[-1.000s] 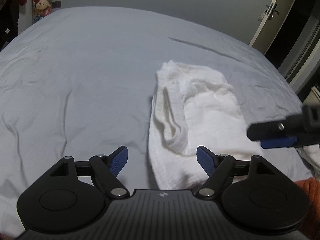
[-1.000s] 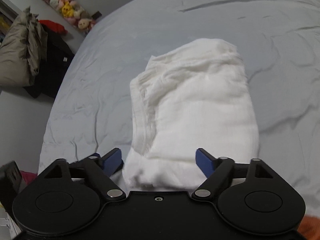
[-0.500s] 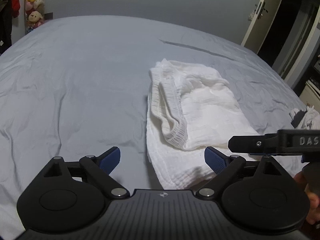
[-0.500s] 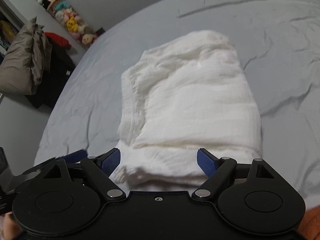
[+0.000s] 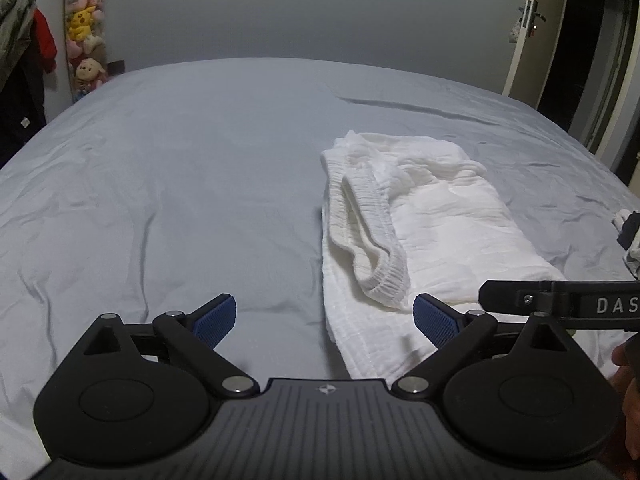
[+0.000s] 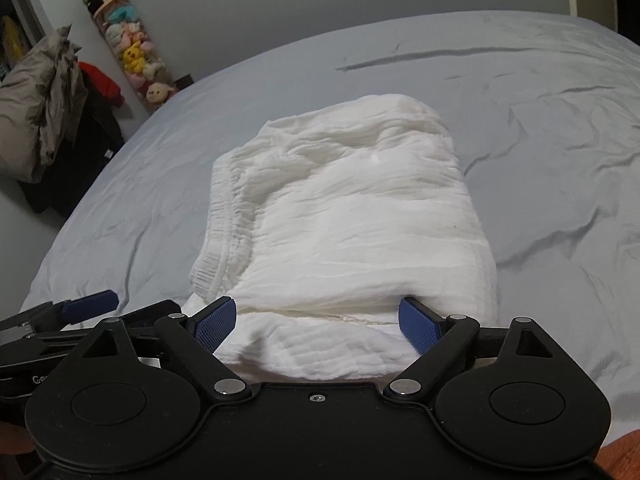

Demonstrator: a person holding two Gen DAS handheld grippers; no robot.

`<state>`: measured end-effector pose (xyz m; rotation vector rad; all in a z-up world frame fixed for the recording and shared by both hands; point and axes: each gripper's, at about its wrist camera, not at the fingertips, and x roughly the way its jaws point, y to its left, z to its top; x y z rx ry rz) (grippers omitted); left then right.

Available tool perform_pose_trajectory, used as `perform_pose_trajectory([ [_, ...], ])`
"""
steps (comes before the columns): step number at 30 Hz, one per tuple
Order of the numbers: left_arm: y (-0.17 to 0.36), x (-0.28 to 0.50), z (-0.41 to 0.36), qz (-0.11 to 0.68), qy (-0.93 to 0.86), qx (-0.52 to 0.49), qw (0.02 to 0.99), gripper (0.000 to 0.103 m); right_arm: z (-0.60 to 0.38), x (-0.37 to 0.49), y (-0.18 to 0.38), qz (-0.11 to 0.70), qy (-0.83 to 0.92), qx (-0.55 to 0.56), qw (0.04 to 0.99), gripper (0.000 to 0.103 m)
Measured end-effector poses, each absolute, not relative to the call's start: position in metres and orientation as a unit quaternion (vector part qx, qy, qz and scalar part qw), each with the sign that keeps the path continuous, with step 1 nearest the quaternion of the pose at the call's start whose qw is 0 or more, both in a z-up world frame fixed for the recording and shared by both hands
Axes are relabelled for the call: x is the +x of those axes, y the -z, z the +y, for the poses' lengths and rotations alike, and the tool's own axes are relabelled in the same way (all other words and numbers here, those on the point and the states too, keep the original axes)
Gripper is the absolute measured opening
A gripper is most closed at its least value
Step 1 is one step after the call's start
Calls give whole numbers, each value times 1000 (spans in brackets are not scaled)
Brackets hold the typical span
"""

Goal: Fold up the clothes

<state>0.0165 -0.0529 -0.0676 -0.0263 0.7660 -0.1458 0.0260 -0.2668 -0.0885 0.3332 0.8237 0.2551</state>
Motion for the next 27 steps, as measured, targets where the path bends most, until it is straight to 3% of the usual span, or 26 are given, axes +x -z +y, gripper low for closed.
perform_pose_trajectory([
  [14,66,10,-53,351,42,10,935,96,-280,20,89,384,-109,197,896,87],
  [19,72,13,-65,368,16,60,928,96,-271,19,87,385,-105,170,901,88],
  [27,79,16,-62,396,28,51,916,96,-270,19,89,388,-105,168,900,88],
])
